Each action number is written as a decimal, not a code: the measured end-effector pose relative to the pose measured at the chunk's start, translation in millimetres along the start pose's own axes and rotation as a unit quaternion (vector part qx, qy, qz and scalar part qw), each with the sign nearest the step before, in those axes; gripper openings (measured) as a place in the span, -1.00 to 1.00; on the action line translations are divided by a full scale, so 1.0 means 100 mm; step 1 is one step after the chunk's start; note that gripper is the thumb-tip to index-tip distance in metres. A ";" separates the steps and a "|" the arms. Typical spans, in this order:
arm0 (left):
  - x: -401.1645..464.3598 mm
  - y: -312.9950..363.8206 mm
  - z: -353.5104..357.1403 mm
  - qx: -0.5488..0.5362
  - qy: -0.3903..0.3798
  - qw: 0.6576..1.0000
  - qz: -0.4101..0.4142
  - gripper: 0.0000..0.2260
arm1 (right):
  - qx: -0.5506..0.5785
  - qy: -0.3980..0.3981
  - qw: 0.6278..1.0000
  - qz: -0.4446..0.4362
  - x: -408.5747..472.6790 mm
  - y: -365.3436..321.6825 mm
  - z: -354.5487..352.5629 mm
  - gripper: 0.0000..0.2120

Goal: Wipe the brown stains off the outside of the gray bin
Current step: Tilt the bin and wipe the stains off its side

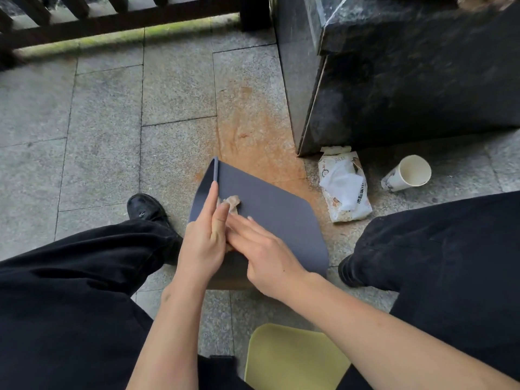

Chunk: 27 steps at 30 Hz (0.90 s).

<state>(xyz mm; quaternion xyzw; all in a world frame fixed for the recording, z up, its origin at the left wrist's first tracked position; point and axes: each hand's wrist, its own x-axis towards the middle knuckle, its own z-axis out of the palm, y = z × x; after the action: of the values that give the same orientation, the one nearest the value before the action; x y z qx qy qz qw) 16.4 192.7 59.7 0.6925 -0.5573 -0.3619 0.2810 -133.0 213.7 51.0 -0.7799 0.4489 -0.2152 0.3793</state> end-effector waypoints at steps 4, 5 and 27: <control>-0.04 0.01 0.02 0.019 -0.022 0.999 0.029 -0.51 | 0.006 -0.030 0.991 0.134 0.31 0.26 -0.10 -0.22; -0.03 0.00 0.02 0.019 -0.020 0.999 0.030 -0.52 | -0.001 -0.052 0.983 0.176 0.38 0.36 -0.13 -0.23; -0.06 0.08 0.07 0.051 0.013 0.996 -0.075 -0.60 | 0.032 0.063 0.986 0.152 -0.16 -0.14 0.18 -0.21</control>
<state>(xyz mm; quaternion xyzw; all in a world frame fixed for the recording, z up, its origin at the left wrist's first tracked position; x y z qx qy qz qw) 5.5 196.8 62.8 0.7504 -0.5176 -0.3444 0.2246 -121.6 239.1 51.2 -0.6747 0.5782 -0.2179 0.4036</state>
